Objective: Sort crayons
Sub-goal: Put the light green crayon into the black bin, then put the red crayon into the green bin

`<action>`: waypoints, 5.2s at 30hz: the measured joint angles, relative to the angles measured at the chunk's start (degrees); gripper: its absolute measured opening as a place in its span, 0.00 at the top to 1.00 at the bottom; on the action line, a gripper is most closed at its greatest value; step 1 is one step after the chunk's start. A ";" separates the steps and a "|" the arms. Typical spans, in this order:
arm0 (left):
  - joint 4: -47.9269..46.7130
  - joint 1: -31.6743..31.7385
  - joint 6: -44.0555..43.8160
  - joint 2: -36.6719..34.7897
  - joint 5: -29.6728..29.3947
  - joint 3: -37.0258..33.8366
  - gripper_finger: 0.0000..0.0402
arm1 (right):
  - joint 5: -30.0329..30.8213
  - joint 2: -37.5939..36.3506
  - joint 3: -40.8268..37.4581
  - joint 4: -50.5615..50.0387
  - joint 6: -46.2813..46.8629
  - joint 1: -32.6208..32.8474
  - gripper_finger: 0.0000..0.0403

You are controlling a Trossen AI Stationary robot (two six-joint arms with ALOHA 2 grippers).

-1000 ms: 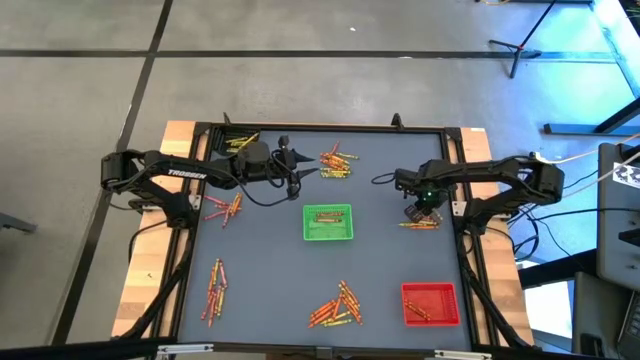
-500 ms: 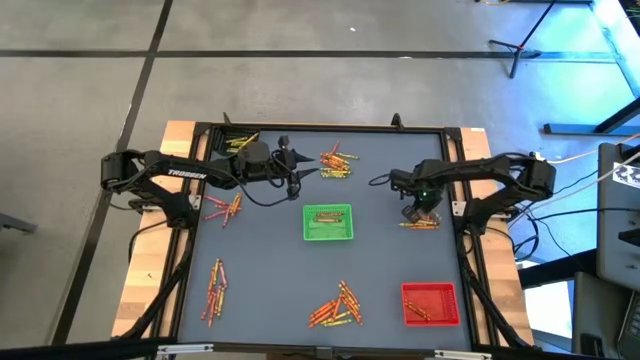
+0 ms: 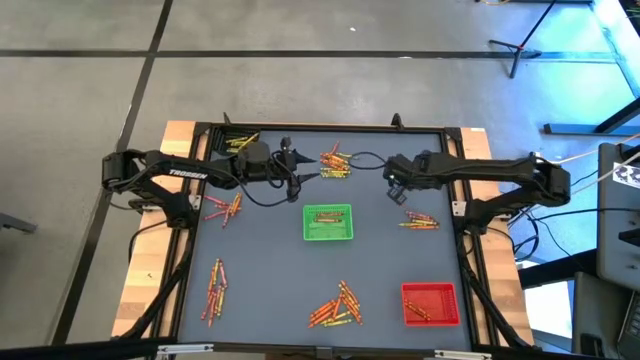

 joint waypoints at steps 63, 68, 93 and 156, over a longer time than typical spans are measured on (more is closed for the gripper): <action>17.54 -3.37 -0.48 12.05 9.06 3.37 0.91 | -33.96 8.34 -9.46 90.13 -37.53 5.98 0.96; 17.58 -3.38 -0.29 12.05 7.55 3.37 0.97 | -33.93 8.34 -9.46 89.81 -34.75 5.92 0.94; -44.87 10.83 3.71 -12.44 -38.08 3.39 0.97 | -32.36 -6.54 -9.51 49.20 -26.54 5.98 0.40; 9.11 -8.34 -4.86 -11.36 -3.15 -19.30 0.71 | -17.30 -0.91 3.04 -12.51 -4.46 5.94 0.40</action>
